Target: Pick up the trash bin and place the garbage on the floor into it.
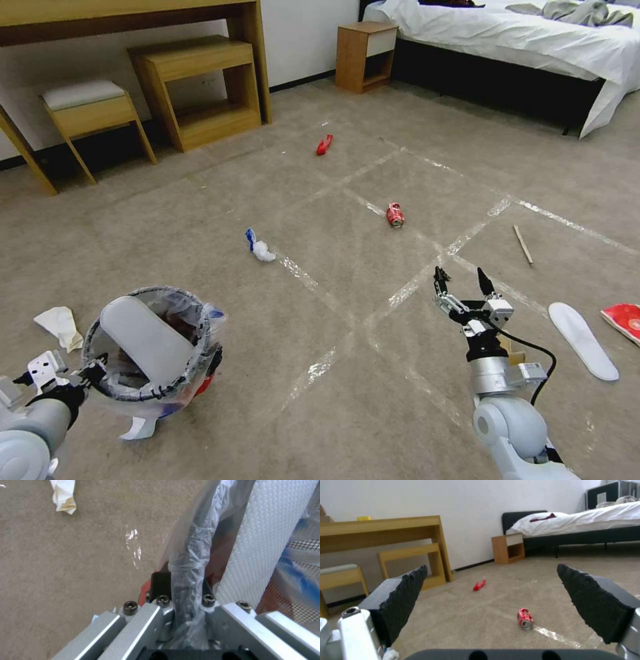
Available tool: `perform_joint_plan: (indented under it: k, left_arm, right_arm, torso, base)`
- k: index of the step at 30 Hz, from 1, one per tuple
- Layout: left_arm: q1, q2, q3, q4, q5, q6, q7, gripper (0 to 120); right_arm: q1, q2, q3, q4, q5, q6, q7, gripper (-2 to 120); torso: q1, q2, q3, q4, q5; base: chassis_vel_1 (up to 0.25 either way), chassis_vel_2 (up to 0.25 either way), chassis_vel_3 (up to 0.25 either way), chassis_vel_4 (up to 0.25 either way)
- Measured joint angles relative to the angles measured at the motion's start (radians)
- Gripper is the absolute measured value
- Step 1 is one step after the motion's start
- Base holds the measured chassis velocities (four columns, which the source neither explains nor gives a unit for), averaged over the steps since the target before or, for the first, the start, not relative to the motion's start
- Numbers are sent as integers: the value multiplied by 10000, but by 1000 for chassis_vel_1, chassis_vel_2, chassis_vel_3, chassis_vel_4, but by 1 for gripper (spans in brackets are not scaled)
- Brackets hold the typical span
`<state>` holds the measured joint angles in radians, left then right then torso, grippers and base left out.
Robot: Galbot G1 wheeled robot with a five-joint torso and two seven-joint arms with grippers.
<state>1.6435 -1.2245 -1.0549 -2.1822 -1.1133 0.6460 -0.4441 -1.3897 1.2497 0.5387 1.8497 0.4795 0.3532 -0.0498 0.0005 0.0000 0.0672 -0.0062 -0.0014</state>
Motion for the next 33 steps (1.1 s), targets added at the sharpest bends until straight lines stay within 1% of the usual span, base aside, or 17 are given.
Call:
perform_joint_plan:
  k: [14, 33]
  left_arm:
    - [54, 34, -30, -29, -1, -27, 32, 1]
    - [69, -60, 28, -33, 110, -28, 35, 1]
  right_arm:
    - [0, 113, -62, 10, -41, 2, -16, 100]
    - [0, 14, -88, 109, 47, -24, 72, 100]
  torso:
    - [1, 0, 1, 0, 0]
    - [0, 0, -1, 0, 0]
  base:
    - [-92, 94, 100, -93]
    - [-7, 6, 4, -7]
